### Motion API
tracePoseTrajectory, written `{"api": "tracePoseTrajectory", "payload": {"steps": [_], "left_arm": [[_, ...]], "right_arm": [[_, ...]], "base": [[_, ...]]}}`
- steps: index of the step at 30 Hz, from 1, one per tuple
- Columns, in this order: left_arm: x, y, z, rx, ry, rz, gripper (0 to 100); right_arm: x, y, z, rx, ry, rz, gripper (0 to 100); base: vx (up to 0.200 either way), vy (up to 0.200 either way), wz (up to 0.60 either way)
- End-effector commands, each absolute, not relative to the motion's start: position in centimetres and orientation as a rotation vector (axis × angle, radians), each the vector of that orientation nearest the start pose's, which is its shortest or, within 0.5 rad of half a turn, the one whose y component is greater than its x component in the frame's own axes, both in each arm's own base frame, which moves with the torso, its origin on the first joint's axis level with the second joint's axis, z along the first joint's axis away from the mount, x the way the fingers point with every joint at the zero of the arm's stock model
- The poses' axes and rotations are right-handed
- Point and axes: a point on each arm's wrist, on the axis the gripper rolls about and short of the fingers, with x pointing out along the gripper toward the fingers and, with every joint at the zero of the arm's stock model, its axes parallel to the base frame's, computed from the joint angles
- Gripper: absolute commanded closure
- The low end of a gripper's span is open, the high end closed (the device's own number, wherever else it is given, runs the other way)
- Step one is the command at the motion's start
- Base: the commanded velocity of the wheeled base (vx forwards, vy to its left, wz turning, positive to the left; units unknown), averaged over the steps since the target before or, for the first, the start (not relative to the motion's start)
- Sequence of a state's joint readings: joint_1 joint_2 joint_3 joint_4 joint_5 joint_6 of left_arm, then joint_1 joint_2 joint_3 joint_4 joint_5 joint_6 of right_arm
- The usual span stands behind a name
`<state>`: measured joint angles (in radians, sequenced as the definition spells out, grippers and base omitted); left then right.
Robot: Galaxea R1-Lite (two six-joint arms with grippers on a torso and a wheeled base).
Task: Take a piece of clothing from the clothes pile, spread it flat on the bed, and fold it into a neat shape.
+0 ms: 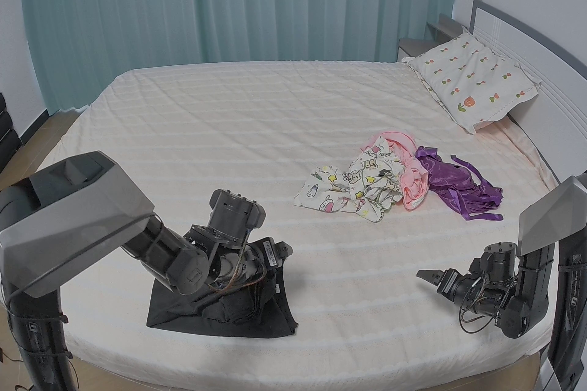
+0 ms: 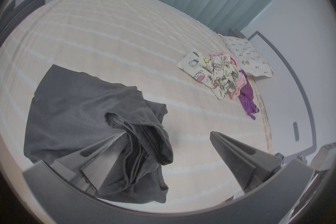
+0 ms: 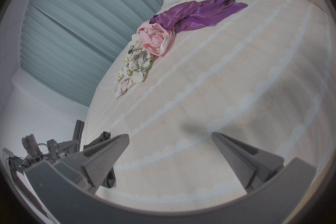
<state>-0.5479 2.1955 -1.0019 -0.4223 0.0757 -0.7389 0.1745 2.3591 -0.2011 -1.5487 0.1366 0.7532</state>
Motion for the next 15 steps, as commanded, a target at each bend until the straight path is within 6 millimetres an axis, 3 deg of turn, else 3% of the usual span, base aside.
{"api": "tracePoseTrajectory", "payload": {"steps": [1,8,15], "left_arm": [[31.5,-18.2,6.4,-0.521,0.826,-0.141,0],[29.1,-15.8,5.2,-0.543,0.913,-0.083,0],[28.4,-13.7,4.0,-0.621,0.942,0.015,0]], "right_arm": [[25.8,4.9,-3.5,0.711,0.697,0.059,0],[25.8,5.1,-3.5,0.710,0.700,0.064,0],[25.7,5.2,-3.7,0.707,0.707,0.066,0]], "base": [[0.000,0.000,0.00],[-0.171,0.000,0.00],[0.000,0.000,0.00]]}}
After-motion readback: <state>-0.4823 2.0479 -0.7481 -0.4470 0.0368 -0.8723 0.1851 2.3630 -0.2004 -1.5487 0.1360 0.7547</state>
